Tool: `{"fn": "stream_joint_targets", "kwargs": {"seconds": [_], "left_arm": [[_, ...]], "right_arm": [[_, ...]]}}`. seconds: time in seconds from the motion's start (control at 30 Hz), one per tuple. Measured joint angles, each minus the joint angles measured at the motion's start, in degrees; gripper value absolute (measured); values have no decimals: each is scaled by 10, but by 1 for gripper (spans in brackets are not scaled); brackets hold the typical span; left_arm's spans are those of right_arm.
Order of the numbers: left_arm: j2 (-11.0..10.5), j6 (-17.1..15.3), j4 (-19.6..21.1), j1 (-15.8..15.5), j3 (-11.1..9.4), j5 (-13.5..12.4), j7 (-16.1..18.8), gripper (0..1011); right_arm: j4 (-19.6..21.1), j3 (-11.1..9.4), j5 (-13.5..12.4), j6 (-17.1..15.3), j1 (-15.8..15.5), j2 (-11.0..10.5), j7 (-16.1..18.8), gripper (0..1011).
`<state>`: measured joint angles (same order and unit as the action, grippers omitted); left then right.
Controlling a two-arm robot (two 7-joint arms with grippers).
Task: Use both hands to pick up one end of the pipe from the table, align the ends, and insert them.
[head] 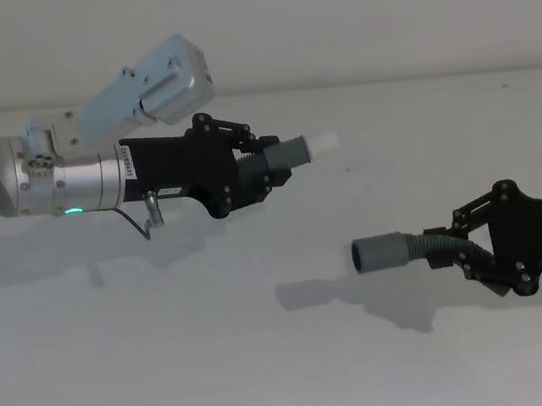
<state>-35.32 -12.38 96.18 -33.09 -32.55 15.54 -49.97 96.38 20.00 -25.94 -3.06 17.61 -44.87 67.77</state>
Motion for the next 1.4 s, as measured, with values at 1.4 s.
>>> {"fn": "stream_joint_targets", "kwargs": {"seconds": [1.4], "left_arm": [[-47, 19, 28, 1, -29, 5, -28, 371]], "right_arm": [[-9, 20, -3, -2, 28, -13, 19, 162]]}}
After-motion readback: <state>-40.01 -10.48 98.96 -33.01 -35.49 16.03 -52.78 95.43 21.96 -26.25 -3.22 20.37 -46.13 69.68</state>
